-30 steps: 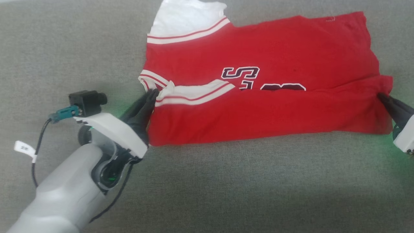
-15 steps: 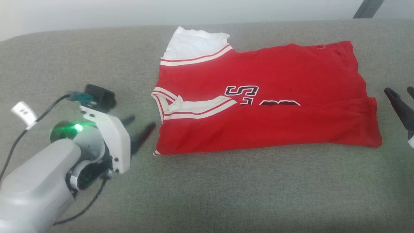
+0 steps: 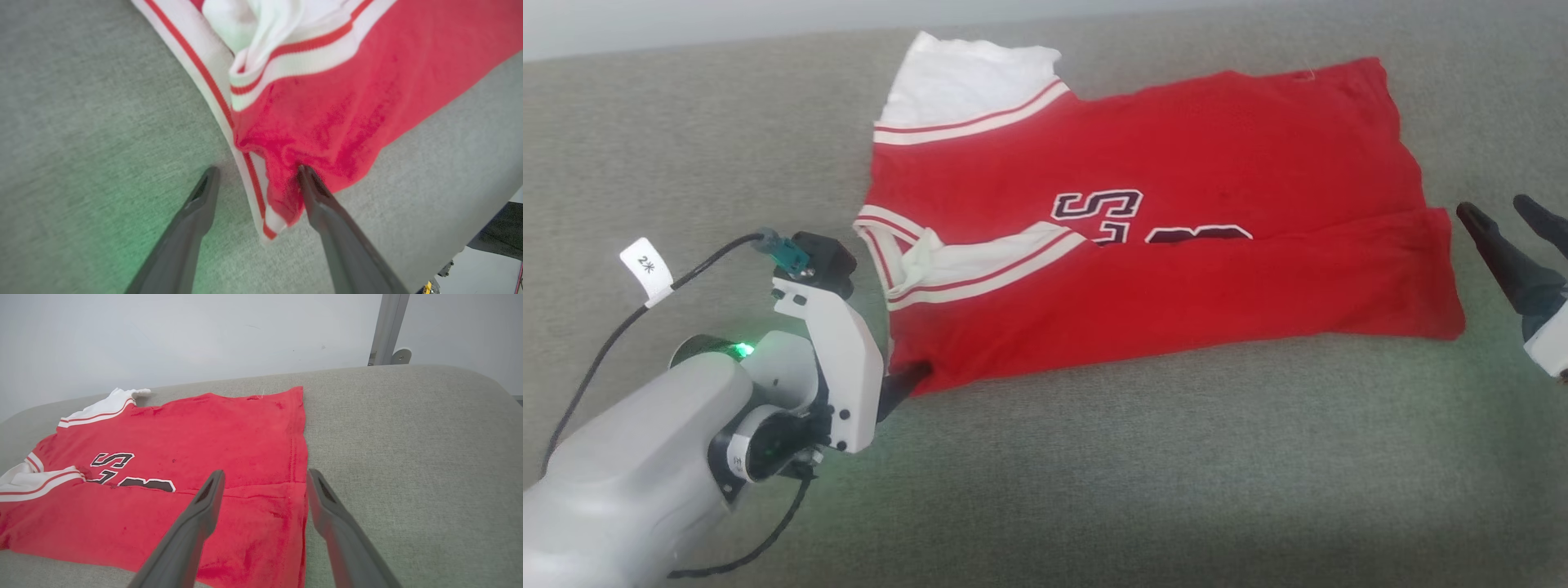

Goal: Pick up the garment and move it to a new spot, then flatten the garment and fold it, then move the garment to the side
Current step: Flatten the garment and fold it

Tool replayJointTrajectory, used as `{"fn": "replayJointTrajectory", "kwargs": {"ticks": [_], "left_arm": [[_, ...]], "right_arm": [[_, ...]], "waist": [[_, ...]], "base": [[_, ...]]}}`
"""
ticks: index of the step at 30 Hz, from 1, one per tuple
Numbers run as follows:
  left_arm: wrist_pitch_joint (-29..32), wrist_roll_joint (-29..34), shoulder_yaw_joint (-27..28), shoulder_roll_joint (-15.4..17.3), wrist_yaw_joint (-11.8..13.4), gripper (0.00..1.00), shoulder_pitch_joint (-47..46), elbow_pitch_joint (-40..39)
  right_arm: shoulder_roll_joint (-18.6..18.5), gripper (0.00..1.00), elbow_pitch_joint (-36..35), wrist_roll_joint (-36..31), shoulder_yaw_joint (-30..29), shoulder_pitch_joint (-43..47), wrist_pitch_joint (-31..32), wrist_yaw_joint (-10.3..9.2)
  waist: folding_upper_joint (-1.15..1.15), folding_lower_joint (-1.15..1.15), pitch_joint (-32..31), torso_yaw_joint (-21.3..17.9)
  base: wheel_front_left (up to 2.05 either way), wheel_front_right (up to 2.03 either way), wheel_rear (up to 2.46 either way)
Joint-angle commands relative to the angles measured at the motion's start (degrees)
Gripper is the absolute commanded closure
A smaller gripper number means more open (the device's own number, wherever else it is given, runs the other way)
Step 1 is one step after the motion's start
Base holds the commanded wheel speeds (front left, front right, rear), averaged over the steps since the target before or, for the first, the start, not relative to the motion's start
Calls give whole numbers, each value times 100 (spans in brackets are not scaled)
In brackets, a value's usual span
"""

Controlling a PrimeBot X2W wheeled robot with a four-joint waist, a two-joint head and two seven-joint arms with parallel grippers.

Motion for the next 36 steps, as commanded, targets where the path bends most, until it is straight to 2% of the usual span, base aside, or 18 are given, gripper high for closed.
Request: {"fn": "replayJointTrajectory", "kwargs": {"ticks": [1, 2, 3, 4, 5, 11, 19, 24, 31, 32, 34, 35, 36], "left_arm": [[54, -42, -37, -55, -47, 17, -7, 84], [53, -61, -54, -86, -81, 41, 12, 171], [72, -53, -92, -110, -110, 58, 30, 239], [79, -28, -130, -117, -164, 92, 48, 275], [56, -95, -110, -142, -197, 100, 85, 316], [-6, -195, -34, -199, -307, 100, 168, 337], [-140, -56, -44, -390, -376, 100, -14, 343], [-242, 6, -54, -508, -383, 100, -91, 420], [-328, 45, -76, -661, -462, 100, -111, 572], [-346, 43, -73, -678, -477, 100, -116, 597], [-371, 49, -73, -718, -502, 100, -121, 644], [-380, 46, -72, -737, -518, 100, -122, 667], [-394, 43, -74, -752, -527, 100, -114, 689]], "right_arm": [[19, 0, -34, -31, -43, 11, 32, -3], [22, 0, -52, -64, -73, 22, 51, -3], [26, 0, -78, -73, -99, 36, 82, -3], [24, 0, -100, -91, -127, 51, 105, -3], [20, 0, -116, -105, -166, 67, 124, -3], [-106, 0, -288, -269, -239, 113, 469, -2], [-620, 0, -399, -607, 505, -83, 2313, -3], [-474, 0, 119, -662, 640, -402, 2956, -3], [-251, 0, 623, -630, 883, -598, 3219, -3], [-229, 38, 670, -663, 930, -621, 3184, -3], [-196, 82, 734, -700, 1024, -637, 3139, -3], [-165, 100, 764, -656, 1055, -641, 3118, -3], [-154, 100, 798, -621, 1082, -647, 3101, -3]], "waist": [[0, 0, 79, -83], [0, 0, 92, -103], [0, 0, 99, -119], [0, 0, 101, -130], [0, 0, 98, -134], [0, 0, 63, -77], [0, 0, 150, 76], [0, 0, 260, 160], [0, 0, 338, 255], [0, 0, 342, 268], [0, 0, 341, 284], [0, 0, 334, 290], [0, 0, 313, 299]], "base": [[0, 0, 0], [0, 0, 0], [0, 0, 0], [0, 0, 0], [0, 0, 0], [0, 0, 0], [0, 0, 0], [0, 0, 0], [0, 0, 0], [0, 0, 0], [0, 0, 0], [0, 0, 0], [0, 0, 0]]}}
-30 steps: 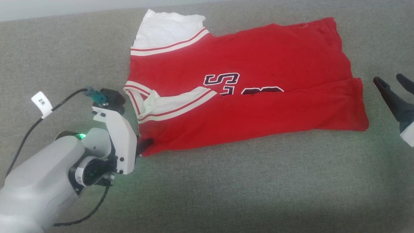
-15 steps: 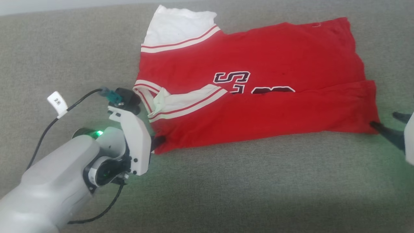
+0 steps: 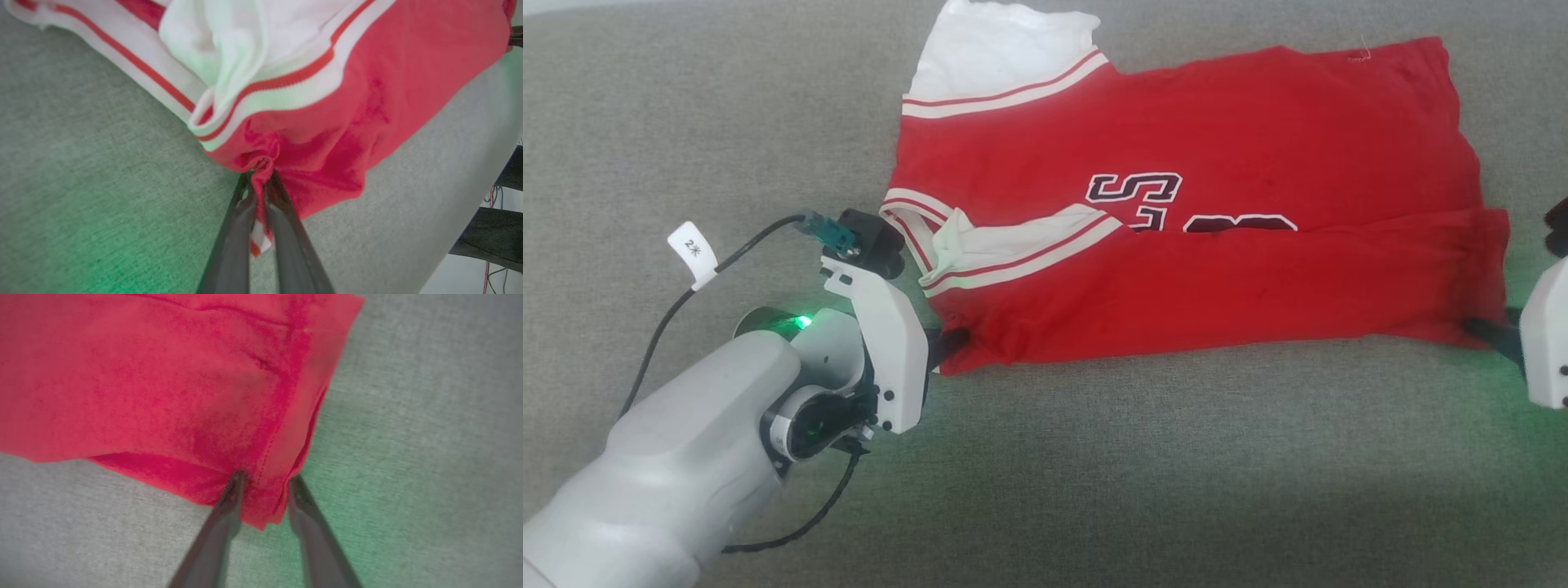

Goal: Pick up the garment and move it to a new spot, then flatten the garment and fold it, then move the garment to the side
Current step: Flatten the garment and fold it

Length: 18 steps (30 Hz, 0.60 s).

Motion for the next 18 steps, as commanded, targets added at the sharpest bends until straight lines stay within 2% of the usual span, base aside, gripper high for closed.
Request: {"fn": "replayJointTrajectory", "kwargs": {"ticks": [1, 8, 12, 18], "left_arm": [[2, 24, -94, -70, -6, 100, 108, 102], [-178, -55, -41, 109, -61, 100, 361, -82], [-310, -172, 59, 434, -1, 100, 647, -449], [-326, -355, 115, 997, 256, 100, 1172, -1337]], "right_arm": [[109, 100, 92, 40, 121, 60, -4, -5], [-196, 100, -2, 264, 120, 277, -285, -7], [-462, 100, -263, 411, 124, 639, -335, -8], [-874, 100, -794, 619, 68, 1392, -310, -8]], "waist": [[0, 0, -40, 18], [0, 0, -405, 124], [0, 0, -633, 185], [0, 0, -792, 232]], "base": [[0, 0, 0], [0, 0, 0], [0, 0, 0], [0, 0, 0]]}}
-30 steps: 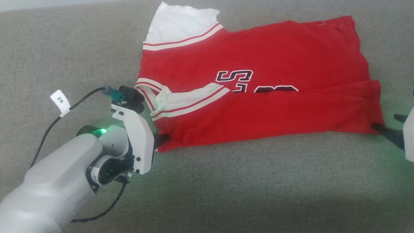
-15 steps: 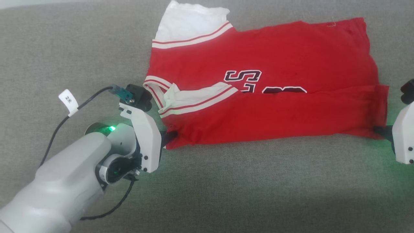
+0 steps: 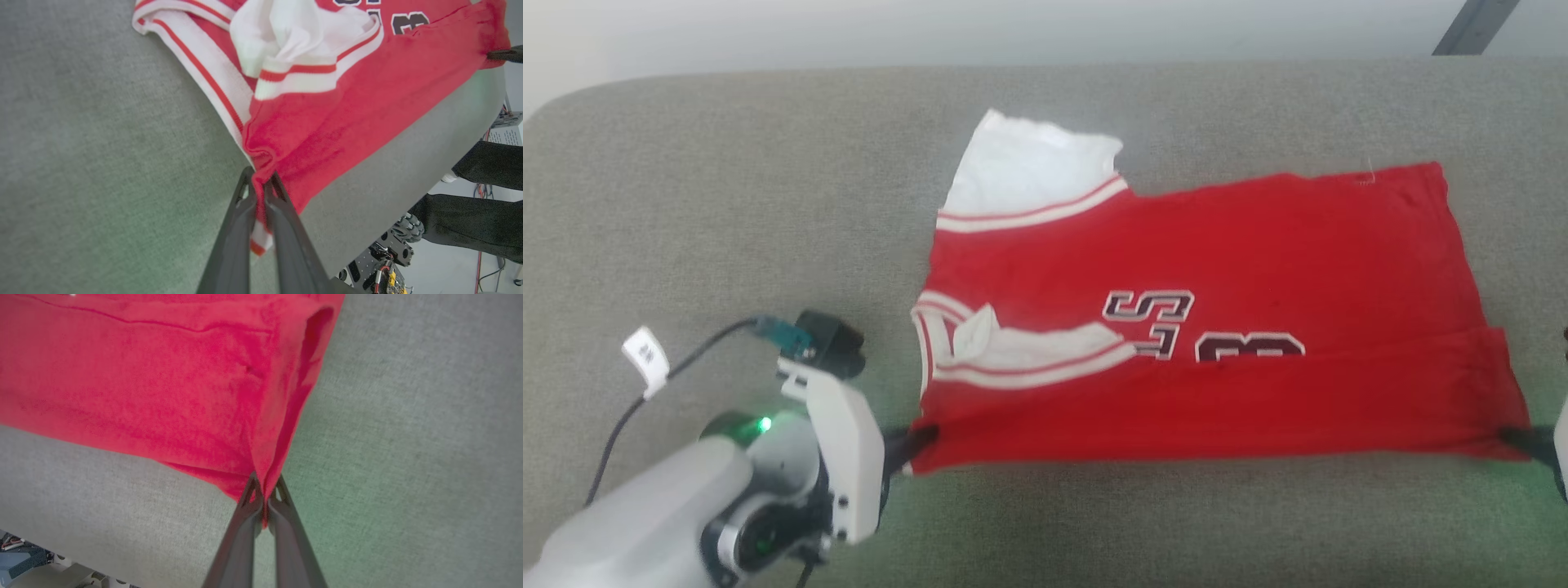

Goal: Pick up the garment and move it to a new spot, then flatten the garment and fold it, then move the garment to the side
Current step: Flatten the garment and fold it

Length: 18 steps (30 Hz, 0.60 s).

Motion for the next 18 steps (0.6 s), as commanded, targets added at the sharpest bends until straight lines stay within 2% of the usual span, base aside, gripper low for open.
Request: {"fn": "replayJointTrajectory", "kwargs": {"ticks": [1, 3, 4, 5, 6, 7, 12, 18], "left_arm": [[-25, -48, 16, 117, 88, 100, 153, -180], [-58, -82, 9, 217, 188, 100, 296, -407], [-71, -90, 4, 238, 228, 100, 343, -477], [-107, -99, 18, 251, 261, 94, 383, -517], [-140, -103, 32, 254, 294, 63, 417, -558], [-181, -123, 45, 248, 297, 0, 443, -600], [-572, -154, 289, 302, 425, 0, 542, -728], [-1588, 26, 796, 272, 689, 0, 609, -575]], "right_arm": [[-87, 100, -118, 56, -71, 181, -7, -12], [-112, 100, -276, 114, -152, 380, -52, -12], [-110, 91, -344, 97, -207, 453, -76, -12], [-106, 69, -404, 45, -273, 500, -147, -12], [-88, 9, -430, 9, -353, 541, -219, -12], [-48, 0, -455, -24, -418, 588, -278, -12], [60, 0, -624, -319, -834, 642, -717, -12], [649, 0, -760, -1112, -1421, 436, -2064, -10]], "waist": [[0, 0, -19, 5], [0, 0, -22, -8], [0, 0, -23, -16], [0, 0, -23, -28], [0, 0, -27, -41], [0, 0, -33, -52], [0, 0, -61, -111], [0, 0, -58, -254]], "base": [[0, 0, 0], [0, 0, 0], [0, 0, 0], [0, 0, 0], [0, 0, 0], [0, 0, 0], [0, 0, 0], [0, 0, 0]]}}
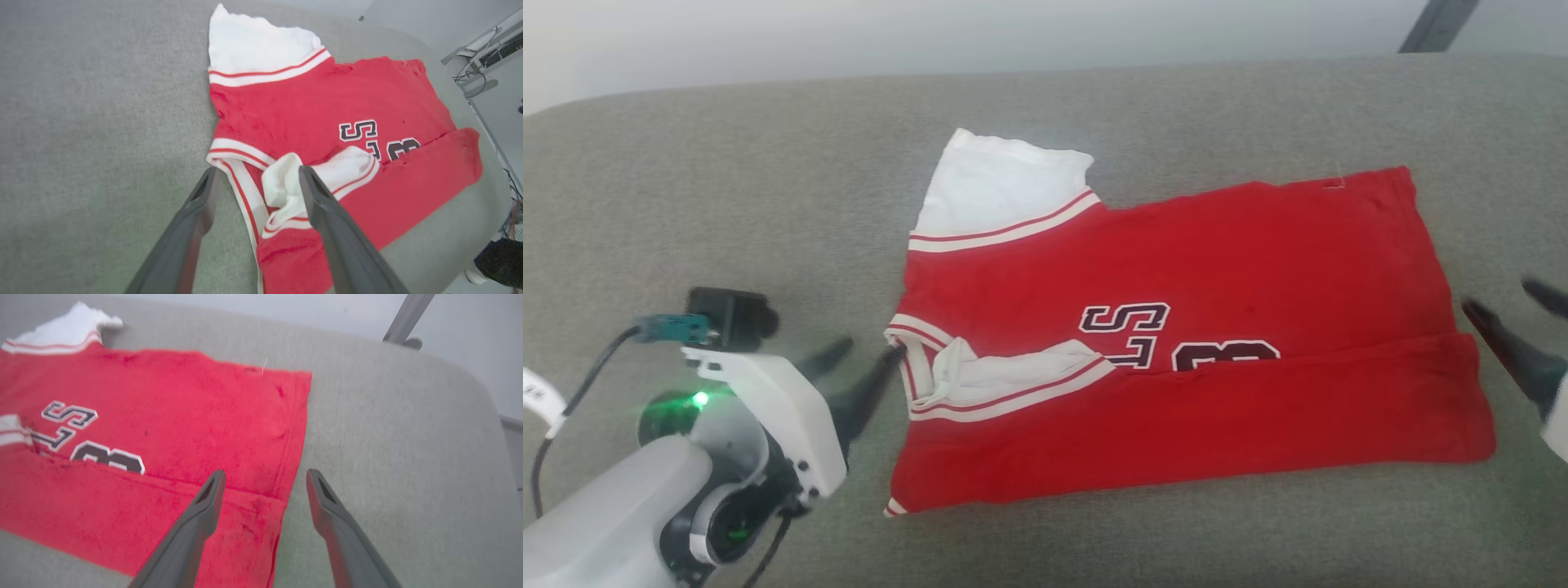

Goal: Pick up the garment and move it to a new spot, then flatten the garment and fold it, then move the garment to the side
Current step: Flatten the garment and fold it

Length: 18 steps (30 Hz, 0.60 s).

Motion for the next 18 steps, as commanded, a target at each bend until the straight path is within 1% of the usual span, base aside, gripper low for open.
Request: {"fn": "replayJointTrajectory", "kwargs": {"ticks": [1, 5, 6, 8, 10, 14, 16, 18], "left_arm": [[-106, 78, 23, -37, 19, 0, 73, 31], [-762, 246, 252, -172, 36, 0, 85, 334], [-886, 289, 306, -227, 63, 0, 36, 449], [-1073, 372, 365, -356, 20, 0, -156, 664], [-1187, 463, 444, -442, -6, 0, -413, 989], [-1180, 700, 519, -642, -139, 0, -1143, 1709], [-1018, 824, 472, -694, -230, 0, -1594, 2133], [-729, 921, 390, -779, -336, 0, -2014, 2631]], "right_arm": [[86, 0, -34, -111, -27, -47, -162, -7], [636, 0, -128, -525, -212, -129, -1034, -7], [729, 0, -159, -635, -221, -129, -1222, -8], [920, 0, -253, -780, -208, -98, -1551, -7], [1064, 0, -318, -884, -215, -41, -1733, -8], [1297, 0, -473, -935, -274, -63, -1899, -8], [1426, 0, -534, -955, -303, -108, -1952, -8], [1509, 0, -555, -916, -315, -136, -1988, -7]], "waist": [[0, 0, 5, -44], [0, 0, 43, -206], [0, 0, 56, -251], [0, 0, 99, -347], [0, 0, 156, -466], [0, 0, 325, -778], [0, 0, 428, -959], [0, 0, 524, -1124]], "base": [[0, 0, 0], [0, 0, 0], [0, 0, 0], [0, 0, 0], [0, 0, 0], [0, 0, 0], [0, 0, 0], [0, 0, 0]]}}
